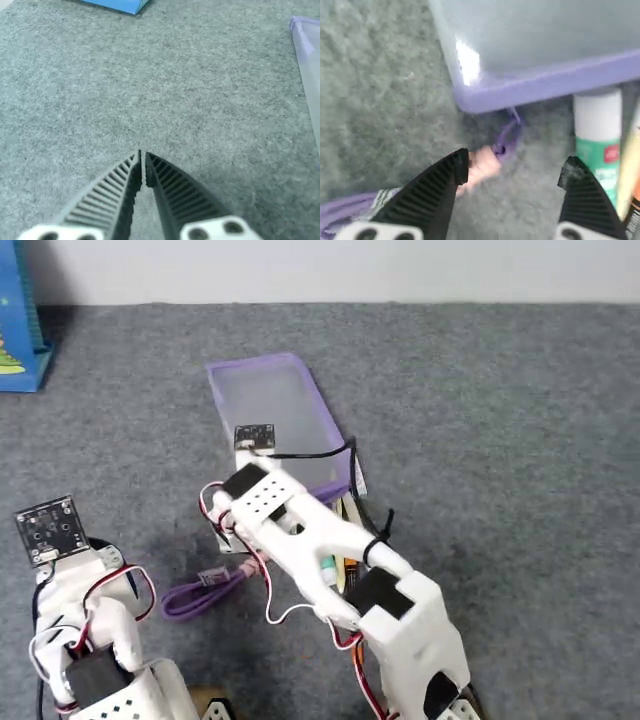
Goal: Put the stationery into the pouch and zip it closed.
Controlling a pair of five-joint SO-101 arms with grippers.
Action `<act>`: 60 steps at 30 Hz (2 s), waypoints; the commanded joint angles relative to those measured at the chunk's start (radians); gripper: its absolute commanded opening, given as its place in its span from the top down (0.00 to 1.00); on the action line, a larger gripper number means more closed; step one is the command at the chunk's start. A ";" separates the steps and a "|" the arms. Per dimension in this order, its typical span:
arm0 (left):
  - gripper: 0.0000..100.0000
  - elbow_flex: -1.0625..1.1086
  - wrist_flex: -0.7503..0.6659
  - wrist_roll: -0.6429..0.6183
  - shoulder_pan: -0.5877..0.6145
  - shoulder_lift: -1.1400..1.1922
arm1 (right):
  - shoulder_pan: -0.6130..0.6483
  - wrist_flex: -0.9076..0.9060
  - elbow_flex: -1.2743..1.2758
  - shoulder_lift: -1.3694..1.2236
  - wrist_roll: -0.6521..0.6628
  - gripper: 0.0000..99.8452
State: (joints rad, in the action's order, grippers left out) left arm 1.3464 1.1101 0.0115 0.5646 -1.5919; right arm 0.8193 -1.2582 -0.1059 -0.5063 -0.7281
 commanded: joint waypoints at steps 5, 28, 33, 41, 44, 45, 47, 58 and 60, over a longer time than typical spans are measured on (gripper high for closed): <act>0.99 -0.041 -0.031 -0.009 0.003 -0.009 | 0.019 0.064 -0.041 -0.093 -0.009 0.69; 0.99 -0.039 -0.028 -0.009 0.000 -0.009 | 0.022 -0.018 -0.069 0.022 0.129 0.99; 0.99 -0.039 -0.028 -0.009 0.000 -0.009 | 0.021 -0.047 -0.068 0.035 0.187 0.99; 0.99 -0.039 -0.029 -0.009 0.000 -0.009 | 0.028 -0.047 -0.068 0.007 0.219 0.78; 0.99 -0.039 -0.029 -0.009 0.000 -0.009 | 0.048 -0.047 -0.068 0.007 0.219 0.78; 0.99 -0.039 -0.029 -0.009 0.000 -0.009 | 0.051 -0.047 -0.068 0.007 0.219 0.79; 0.99 -0.039 -0.029 -0.009 0.000 -0.009 | 0.056 -0.047 -0.069 0.008 0.219 0.79; 0.99 -0.039 -0.029 -0.009 -0.002 -0.009 | 0.059 -0.097 -0.068 0.116 0.219 0.79; 0.99 -0.039 -0.029 -0.009 -0.002 -0.009 | 0.059 -0.105 -0.066 0.133 0.219 0.79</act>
State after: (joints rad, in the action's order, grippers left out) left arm 1.3464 1.1070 0.0115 0.5646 -1.5904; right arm 0.8638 -1.3395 -0.1320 -0.4603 -0.5178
